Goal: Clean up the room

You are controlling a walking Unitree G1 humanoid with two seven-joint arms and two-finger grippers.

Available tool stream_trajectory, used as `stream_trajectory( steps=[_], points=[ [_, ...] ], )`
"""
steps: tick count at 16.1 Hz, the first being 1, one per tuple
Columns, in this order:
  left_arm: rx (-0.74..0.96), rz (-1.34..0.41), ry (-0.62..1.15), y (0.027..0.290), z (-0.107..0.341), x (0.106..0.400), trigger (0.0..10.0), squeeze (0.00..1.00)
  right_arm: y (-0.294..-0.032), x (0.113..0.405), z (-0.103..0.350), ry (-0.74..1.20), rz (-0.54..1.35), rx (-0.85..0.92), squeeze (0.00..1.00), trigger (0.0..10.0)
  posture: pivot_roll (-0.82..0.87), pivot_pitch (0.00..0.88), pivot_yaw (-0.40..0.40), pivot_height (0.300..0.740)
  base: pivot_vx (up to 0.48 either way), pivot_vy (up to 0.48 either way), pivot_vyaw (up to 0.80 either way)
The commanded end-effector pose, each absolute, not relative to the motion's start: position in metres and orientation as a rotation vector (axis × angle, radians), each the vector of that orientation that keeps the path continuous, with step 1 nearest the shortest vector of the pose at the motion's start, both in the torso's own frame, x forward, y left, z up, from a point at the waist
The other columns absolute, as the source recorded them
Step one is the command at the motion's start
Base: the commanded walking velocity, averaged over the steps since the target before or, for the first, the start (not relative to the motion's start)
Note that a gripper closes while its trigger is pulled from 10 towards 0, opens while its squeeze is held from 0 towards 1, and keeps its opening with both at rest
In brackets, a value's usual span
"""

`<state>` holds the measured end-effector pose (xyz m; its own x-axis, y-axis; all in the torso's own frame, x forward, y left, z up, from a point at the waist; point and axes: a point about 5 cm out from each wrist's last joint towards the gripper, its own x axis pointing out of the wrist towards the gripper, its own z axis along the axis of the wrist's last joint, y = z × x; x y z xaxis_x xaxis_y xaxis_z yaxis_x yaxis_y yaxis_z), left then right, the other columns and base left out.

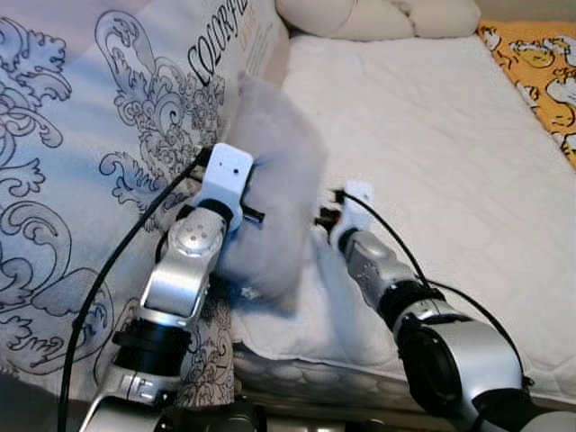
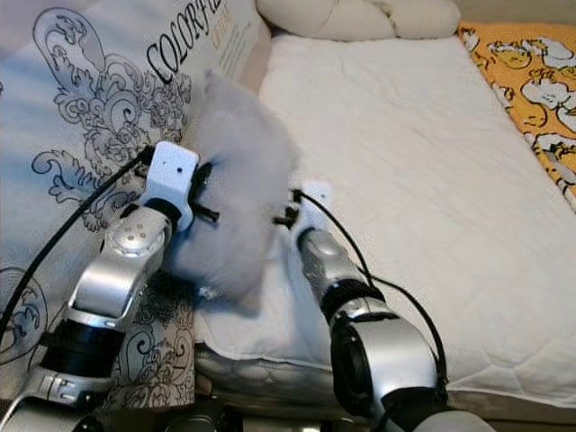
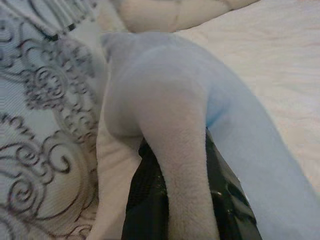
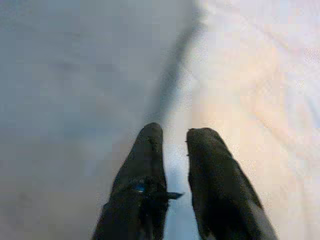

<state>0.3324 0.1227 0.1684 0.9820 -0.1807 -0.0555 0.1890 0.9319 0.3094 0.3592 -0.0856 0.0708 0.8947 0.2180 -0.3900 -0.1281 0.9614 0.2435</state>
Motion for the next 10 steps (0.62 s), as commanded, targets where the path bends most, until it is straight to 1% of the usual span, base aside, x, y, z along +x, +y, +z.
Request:
stream_trajectory(
  steps=[1, 4, 6, 7, 8, 10],
  points=[
    [0.367, -0.151, -0.037, 0.123, 0.176, 0.333, 10.0, 0.00, -0.087, 0.355, 0.065, 0.445, 0.176, 0.223, 1.00, 10.0, 0.20, 0.102, 0.074, 0.740, 0.000, 0.000, 0.00],
    [0.385, -0.119, -0.015, 0.125, 0.164, 0.338, 10.0, 0.00, -0.095, 0.350, 0.057, 0.422, 0.183, 0.284, 1.00, 10.0, 0.15, 0.087, 0.087, 0.740, 0.000, 0.000, 0.00],
    [0.351, -0.157, 0.021, 0.121, 0.155, 0.340, 10.0, 0.00, -0.103, 0.345, 0.051, 0.393, 0.200, 0.313, 1.00, 10.0, 0.12, 0.067, 0.086, 0.740, 0.000, 0.000, 0.00],
    [0.335, -0.166, 0.045, 0.124, 0.148, 0.340, 10.0, 0.00, -0.107, 0.342, 0.050, 0.362, 0.215, 0.325, 1.00, 10.0, 0.11, 0.056, 0.084, 0.740, 0.000, 0.000, 0.00],
    [0.327, -0.160, 0.057, 0.130, 0.143, 0.340, 10.0, 1.00, -0.110, 0.340, 0.050, 0.322, 0.236, 0.346, 1.00, 10.0, 0.09, 0.043, 0.080, 0.740, 0.000, 0.000, 0.00],
    [0.313, -0.178, 0.038, 0.137, 0.146, 0.345, 10.0, 1.00, -0.111, 0.336, 0.057, 0.229, 0.301, 0.387, 1.00, 10.0, 0.05, 0.026, 0.075, 0.740, 0.000, 0.000, 0.00]
  ],
)
